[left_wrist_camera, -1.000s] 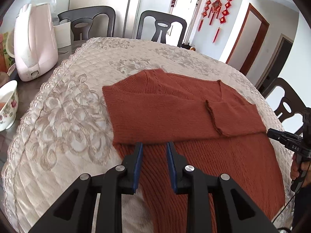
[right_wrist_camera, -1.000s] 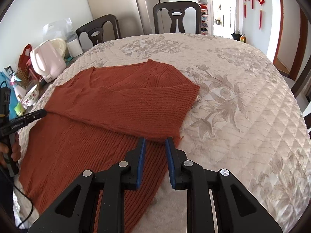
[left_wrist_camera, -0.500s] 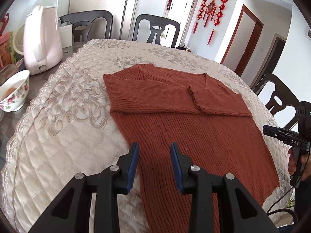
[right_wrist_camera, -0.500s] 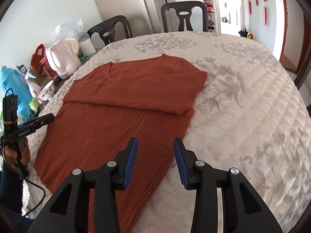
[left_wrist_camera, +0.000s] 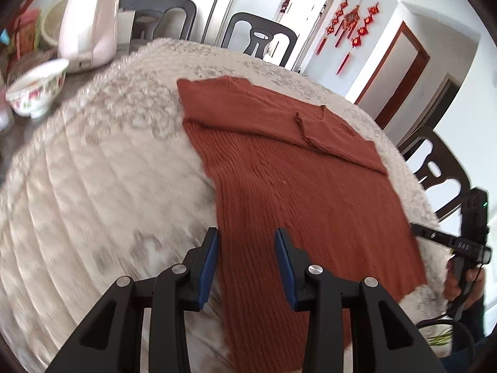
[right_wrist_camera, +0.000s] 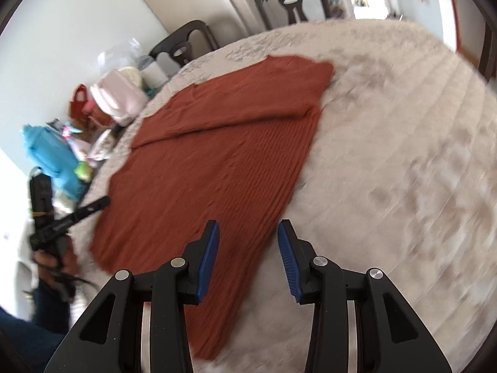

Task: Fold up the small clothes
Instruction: 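Close the left gripper on the hem while the right gripper grasps the hem too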

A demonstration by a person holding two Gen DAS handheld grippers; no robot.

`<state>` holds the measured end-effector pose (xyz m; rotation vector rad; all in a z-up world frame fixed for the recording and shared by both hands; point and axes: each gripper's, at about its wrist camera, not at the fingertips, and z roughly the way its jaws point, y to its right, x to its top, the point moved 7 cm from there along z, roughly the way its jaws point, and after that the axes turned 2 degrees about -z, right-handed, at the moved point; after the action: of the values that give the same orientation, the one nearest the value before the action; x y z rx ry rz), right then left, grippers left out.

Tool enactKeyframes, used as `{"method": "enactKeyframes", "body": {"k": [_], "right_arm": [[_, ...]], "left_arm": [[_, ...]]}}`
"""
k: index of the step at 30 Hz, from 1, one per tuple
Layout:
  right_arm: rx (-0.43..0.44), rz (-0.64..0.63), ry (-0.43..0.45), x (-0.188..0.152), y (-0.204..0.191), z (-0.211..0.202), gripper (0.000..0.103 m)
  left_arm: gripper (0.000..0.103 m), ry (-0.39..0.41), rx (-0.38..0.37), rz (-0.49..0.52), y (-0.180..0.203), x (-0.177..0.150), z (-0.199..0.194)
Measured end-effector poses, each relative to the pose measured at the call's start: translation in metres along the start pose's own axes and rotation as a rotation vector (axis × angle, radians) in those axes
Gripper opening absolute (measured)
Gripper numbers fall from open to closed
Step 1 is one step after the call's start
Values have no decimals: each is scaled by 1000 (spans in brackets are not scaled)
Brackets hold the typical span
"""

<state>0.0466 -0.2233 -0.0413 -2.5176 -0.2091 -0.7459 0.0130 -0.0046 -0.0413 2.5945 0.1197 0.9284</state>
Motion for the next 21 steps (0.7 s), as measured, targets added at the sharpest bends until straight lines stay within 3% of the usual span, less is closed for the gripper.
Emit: {"method": "enactKeyframes", "body": {"k": [6, 11, 13, 15, 16, 19, 21], "right_arm": [[107, 18, -43, -18, -17, -1, 40], [134, 34, -47, -20, -21, 0, 40], [135, 39, -41, -20, -20, 0, 32], [114, 28, -43, -20, -20, 3, 17], [116, 30, -51, -20, -20, 4, 9], [114, 15, -58, -22, -22, 6, 8], [132, 25, -36, -19, -22, 0, 8]], "left_arm": [[42, -30, -120, -27, 16, -17, -6], [41, -22, -124, -10, 21, -21, -8], [41, -18, -124, -8, 22, -21, -7], [32, -17, -119, 1, 24, -20, -5], [21, -22, -118, 0, 24, -21, -3], [12, -22, -134, -7, 23, -18, -2], [11, 5, -154, -3, 23, -13, -10]]}}
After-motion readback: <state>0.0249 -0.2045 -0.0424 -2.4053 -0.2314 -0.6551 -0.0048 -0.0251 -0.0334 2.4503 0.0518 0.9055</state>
